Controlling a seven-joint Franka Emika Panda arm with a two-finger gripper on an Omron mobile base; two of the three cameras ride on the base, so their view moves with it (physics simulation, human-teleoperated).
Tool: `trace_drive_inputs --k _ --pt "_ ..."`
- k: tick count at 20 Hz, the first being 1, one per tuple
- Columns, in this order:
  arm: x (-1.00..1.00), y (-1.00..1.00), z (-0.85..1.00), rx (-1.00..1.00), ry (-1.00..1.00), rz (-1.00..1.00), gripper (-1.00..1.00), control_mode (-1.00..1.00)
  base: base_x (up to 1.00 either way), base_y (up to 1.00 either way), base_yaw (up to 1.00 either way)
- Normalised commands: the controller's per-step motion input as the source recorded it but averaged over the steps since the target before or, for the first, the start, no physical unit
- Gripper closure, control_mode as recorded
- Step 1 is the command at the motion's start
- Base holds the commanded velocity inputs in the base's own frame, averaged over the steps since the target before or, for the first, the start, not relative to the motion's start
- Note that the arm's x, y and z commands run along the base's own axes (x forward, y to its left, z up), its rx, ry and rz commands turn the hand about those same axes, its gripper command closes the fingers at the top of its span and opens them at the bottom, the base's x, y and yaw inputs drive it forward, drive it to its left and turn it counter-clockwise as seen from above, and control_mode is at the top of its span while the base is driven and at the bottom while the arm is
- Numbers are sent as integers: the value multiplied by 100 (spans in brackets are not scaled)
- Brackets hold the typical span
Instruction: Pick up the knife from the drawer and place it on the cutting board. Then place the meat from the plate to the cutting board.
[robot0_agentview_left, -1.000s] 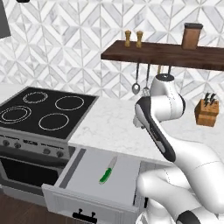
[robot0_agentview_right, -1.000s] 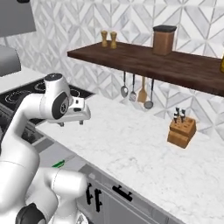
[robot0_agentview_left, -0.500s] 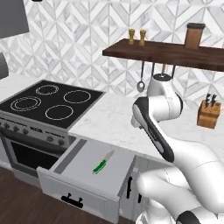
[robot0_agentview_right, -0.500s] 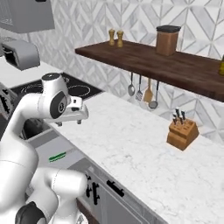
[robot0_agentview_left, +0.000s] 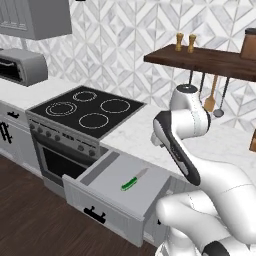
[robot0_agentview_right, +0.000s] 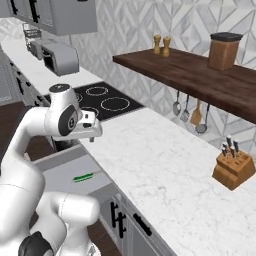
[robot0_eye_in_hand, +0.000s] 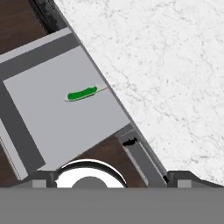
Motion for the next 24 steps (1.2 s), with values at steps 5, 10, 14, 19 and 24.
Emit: trace_drive_inputs --k 5,10,14,19,24 --pt "0 0 0 0 0 0 -100 100 0 -39 15" --pt "0 11 -80 0 43 0 -100 -100 0 -1 0" --pt "13 85 -100 0 52 -21 -100 -100 0 0 0" --pt "47 95 -100 -1 32 -63 -100 -100 0 0 0" --pt "48 52 -100 -2 8 -55 -100 -100 0 0 0"
